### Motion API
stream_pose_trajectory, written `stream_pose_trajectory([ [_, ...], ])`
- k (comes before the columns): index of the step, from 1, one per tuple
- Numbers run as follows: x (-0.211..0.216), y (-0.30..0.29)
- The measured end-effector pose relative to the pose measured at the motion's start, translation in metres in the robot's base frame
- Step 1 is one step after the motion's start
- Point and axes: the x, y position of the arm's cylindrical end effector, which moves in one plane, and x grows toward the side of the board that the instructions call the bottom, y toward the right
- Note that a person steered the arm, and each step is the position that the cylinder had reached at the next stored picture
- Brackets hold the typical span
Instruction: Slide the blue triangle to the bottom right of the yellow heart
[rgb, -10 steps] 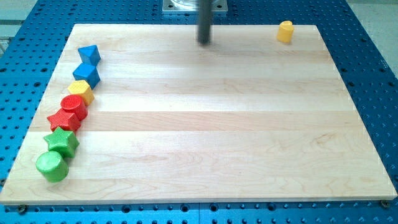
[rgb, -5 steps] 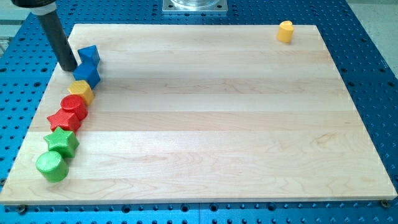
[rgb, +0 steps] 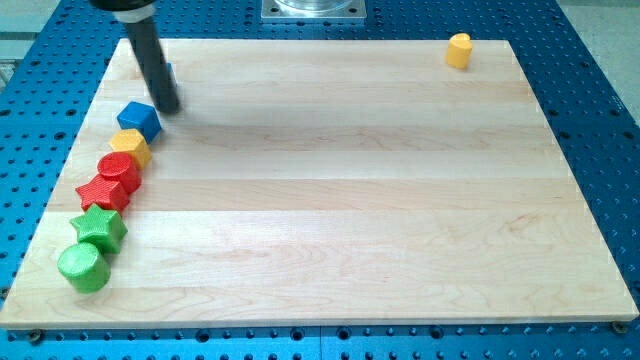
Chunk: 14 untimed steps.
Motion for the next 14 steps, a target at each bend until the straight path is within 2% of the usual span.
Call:
stream_pose_trajectory([
  [1, 0.000, -0.050],
  [3, -0.034, -0.015],
  [4, -0.065, -0.030],
  [5, -0.076, -0.049],
  [7, -0.041, 0.078],
  [8, -0.038, 0.104],
  [10, -0.030, 0.201],
  [11, -0.014, 0.215],
  [12, -0.016, 0.212],
  [14, -0.023, 0.257],
])
